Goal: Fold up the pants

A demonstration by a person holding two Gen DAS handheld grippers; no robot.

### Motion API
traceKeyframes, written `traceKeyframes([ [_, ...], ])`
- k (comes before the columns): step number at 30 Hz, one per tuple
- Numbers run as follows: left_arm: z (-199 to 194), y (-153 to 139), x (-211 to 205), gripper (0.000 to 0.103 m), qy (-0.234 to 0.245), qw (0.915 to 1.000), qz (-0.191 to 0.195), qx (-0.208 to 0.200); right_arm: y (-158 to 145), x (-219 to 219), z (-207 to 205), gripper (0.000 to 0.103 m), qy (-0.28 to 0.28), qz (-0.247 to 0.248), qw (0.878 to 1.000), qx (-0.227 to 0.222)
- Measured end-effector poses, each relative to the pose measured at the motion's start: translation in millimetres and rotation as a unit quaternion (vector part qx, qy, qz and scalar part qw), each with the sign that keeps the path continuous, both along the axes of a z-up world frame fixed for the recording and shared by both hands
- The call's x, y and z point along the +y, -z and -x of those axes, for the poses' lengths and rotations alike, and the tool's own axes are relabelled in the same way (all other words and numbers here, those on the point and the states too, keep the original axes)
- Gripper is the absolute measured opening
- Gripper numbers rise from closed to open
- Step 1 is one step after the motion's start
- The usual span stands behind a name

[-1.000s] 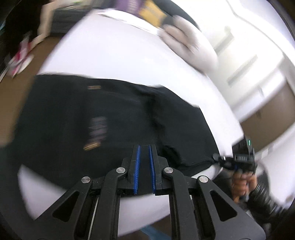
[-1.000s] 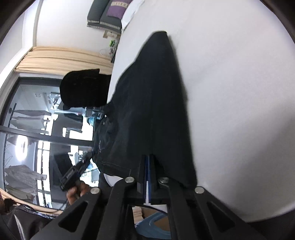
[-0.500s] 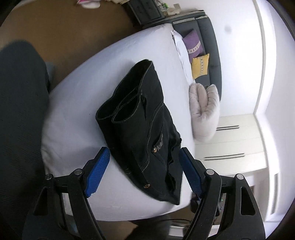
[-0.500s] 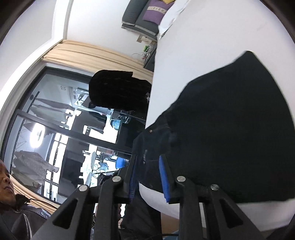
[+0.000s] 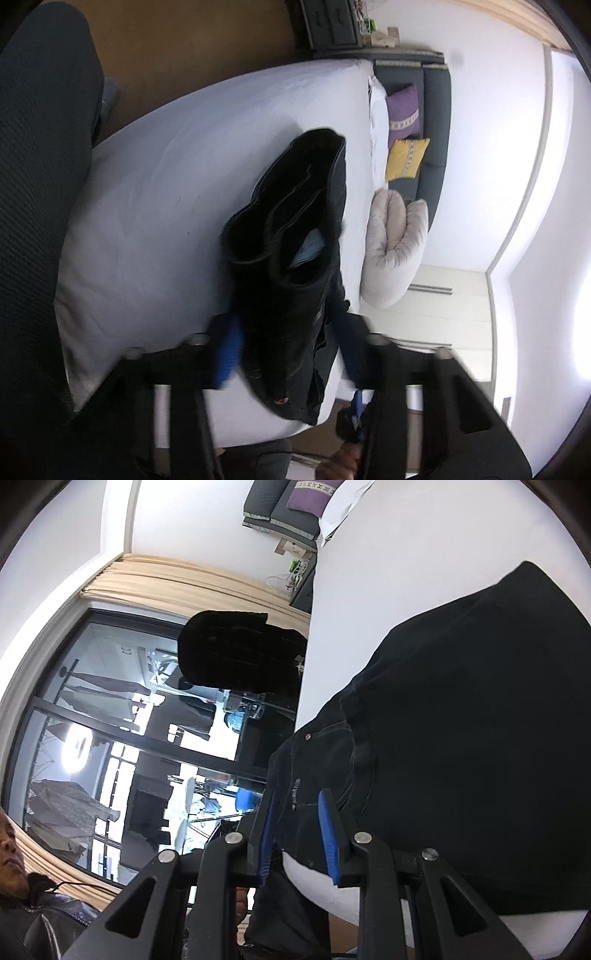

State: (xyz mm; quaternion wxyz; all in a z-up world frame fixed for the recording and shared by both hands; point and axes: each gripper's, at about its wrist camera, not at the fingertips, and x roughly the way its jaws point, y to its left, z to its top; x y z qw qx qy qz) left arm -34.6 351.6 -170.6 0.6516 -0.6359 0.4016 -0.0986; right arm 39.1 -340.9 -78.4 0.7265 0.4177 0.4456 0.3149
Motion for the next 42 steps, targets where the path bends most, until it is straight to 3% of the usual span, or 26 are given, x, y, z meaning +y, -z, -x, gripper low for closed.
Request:
traceKeyframes([
  [5,-1.5,-14.8,-3.5,0.02,0.014,0.9992,-0.034,-0.018,1.7,20.0,-30.3,0.015,-0.021,0.049,0.998,0.03],
  [12,-9.0,-37.2,-11.5,0.015,0.041,0.9933,-0.102,-0.035,19.0,64.7,-79.9,0.011,-0.077,0.087,0.992,0.055],
  [17,-11.3,-73.9,-23.2,0.014,0.069,0.981,-0.166,-0.072,50.2,82.3,-106.6,0.009,-0.092,0.127,0.983,0.098],
  [19,-14.4,-88.8,-30.4,0.014,0.079,0.9744,-0.191,-0.088,62.5,82.3,-107.7,0.0,-0.091,0.139,0.979,0.116],
  [21,-15.9,-104.0,-38.9,0.014,0.09,0.9672,-0.213,-0.105,68.6,79.3,-104.4,0.0,-0.088,0.135,0.98,0.117],
  [26,-25.7,-139.0,-72.9,0.014,0.128,0.9434,-0.266,-0.151,72.4,81.3,-99.3,0.0,-0.083,0.146,0.98,0.11],
  [30,-29.5,-164.8,-109.3,0.013,0.163,0.9156,-0.312,-0.194,76.3,76.9,-95.8,0.0,-0.073,0.144,0.981,0.105],
  [37,-35.7,-189.6,-183.9,0.013,0.233,0.8691,-0.36,-0.246,67.4,70.2,-93.8,0.0,-0.071,0.141,0.984,0.083],
  [39,-31.8,-196.7,-206.6,0.013,0.255,0.8493,-0.38,-0.264,46.1,54.8,-94.2,0.016,-0.065,0.123,0.987,0.082],
  [41,-27.6,-201.9,-230.8,0.013,0.277,0.8307,-0.395,-0.278,21.2,31.2,-92.1,0.055,-0.037,0.072,0.996,0.049],
  [42,-25.1,-202.0,-242.9,0.013,0.289,0.8212,-0.402,-0.284,7.0,19.5,-90.4,0.062,-0.025,0.054,0.998,0.026],
])
